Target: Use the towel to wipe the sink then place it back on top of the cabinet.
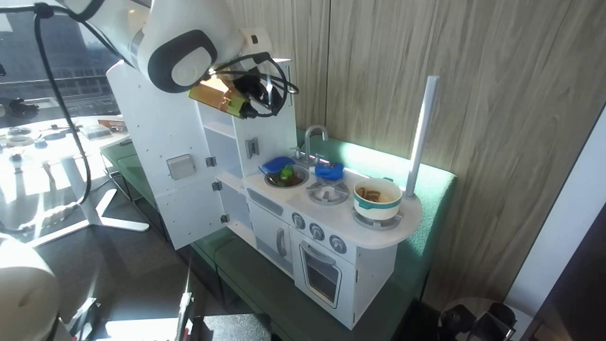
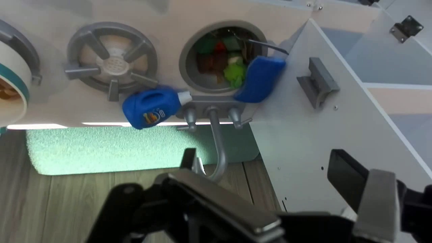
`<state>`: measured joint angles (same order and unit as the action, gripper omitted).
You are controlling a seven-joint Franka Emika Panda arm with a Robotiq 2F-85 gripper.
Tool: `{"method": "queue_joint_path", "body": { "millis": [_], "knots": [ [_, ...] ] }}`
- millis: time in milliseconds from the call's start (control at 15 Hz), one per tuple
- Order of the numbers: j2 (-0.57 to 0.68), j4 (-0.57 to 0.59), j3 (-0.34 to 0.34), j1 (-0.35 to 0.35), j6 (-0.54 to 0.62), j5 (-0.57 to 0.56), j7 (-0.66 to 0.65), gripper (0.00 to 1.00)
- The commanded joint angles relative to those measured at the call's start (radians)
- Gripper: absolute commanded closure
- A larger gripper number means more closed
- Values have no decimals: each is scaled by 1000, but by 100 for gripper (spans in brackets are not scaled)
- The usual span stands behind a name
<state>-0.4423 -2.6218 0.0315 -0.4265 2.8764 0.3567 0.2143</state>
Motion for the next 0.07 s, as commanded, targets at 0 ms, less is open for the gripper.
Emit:
{"method": "queue_joint_path", "body": {
  "millis": [0],
  "knots": [
    [-58, -26, 91, 8, -248, -214, -86, 0]
  ]
}}
